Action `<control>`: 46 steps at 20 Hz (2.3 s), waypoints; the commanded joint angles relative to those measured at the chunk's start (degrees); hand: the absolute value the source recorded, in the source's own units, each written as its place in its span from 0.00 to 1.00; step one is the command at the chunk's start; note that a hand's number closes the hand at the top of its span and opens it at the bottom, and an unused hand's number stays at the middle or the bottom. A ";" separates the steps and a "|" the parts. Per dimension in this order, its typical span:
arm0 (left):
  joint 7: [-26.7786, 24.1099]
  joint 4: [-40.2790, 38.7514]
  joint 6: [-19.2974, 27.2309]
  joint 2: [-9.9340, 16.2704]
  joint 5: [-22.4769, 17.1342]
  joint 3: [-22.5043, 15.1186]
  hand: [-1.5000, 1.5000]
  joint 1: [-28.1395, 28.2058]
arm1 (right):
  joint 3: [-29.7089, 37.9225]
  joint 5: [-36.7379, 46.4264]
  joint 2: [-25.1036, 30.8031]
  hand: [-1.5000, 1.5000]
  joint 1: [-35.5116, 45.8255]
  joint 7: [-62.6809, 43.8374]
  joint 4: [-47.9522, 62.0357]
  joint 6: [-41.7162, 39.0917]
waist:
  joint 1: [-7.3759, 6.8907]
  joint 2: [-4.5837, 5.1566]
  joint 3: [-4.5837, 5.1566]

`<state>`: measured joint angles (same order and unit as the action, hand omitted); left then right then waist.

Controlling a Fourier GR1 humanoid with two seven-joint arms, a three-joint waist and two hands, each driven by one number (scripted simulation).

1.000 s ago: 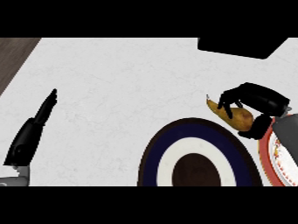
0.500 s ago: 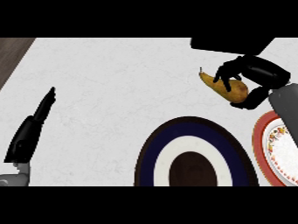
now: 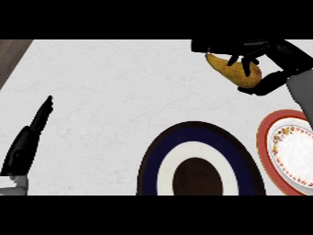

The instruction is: Pick the pear from the plate and place it in the plate

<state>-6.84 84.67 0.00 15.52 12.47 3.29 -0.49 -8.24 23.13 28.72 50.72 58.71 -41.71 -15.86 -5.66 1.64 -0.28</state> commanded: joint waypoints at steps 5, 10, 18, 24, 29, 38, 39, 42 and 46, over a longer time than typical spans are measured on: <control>-0.12 0.23 -0.07 0.30 -0.91 1.38 0.50 2.30 | -4.88 -7.93 -0.21 1.00 1.78 13.75 -3.27 -16.85 | 2.00 -1.02 0.15; -1.82 -1.03 0.04 1.38 -1.13 3.05 0.50 3.79 | -9.52 -12.98 0.52 1.00 -0.16 10.90 -9.75 -20.36 | 4.30 -1.61 0.26; 0.36 -0.07 0.05 1.26 -1.58 3.61 0.50 2.52 | -20.62 -16.08 -0.80 1.00 -3.29 1.00 -22.58 -20.16 | 5.83 -1.98 0.28; 1.26 2.50 1.51 -0.08 -0.07 2.58 0.50 5.24 | -28.68 -14.94 -0.33 1.00 -7.54 -6.93 -34.70 -16.54 | 5.96 -2.06 0.27; 1.38 1.55 -0.98 2.36 -2.13 5.17 0.50 3.89 | -33.34 -14.01 0.70 1.00 -13.13 -10.20 -41.90 -14.73 | 5.88 -1.80 0.28; -0.11 4.27 -1.05 0.88 -1.13 4.80 0.50 7.21 | -37.02 -12.99 -4.24 0.00 -21.93 -26.14 -44.19 -15.27 | 5.36 -1.68 0.28; 5.52 7.30 0.17 -0.58 0.56 2.73 0.50 5.23 | -33.37 -15.46 -3.58 0.00 -20.11 -24.09 -43.46 -18.46 | 5.38 -1.66 0.26; 0.32 3.29 -0.76 -0.25 -0.58 4.17 0.50 6.80 | -31.85 -20.88 -6.28 0.00 -22.97 -26.51 -44.02 -18.53 | 5.46 -1.63 0.29; 0.24 1.39 -0.79 -0.35 -0.23 3.96 0.50 5.31 | -25.25 -33.78 -8.74 0.00 -20.99 -32.52 -39.83 -22.36 | 5.33 -1.47 0.32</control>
<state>-6.70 87.33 -0.65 15.53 11.90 7.59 5.58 -38.55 -2.19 22.51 28.76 28.43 -85.11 -33.64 -0.18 0.03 0.02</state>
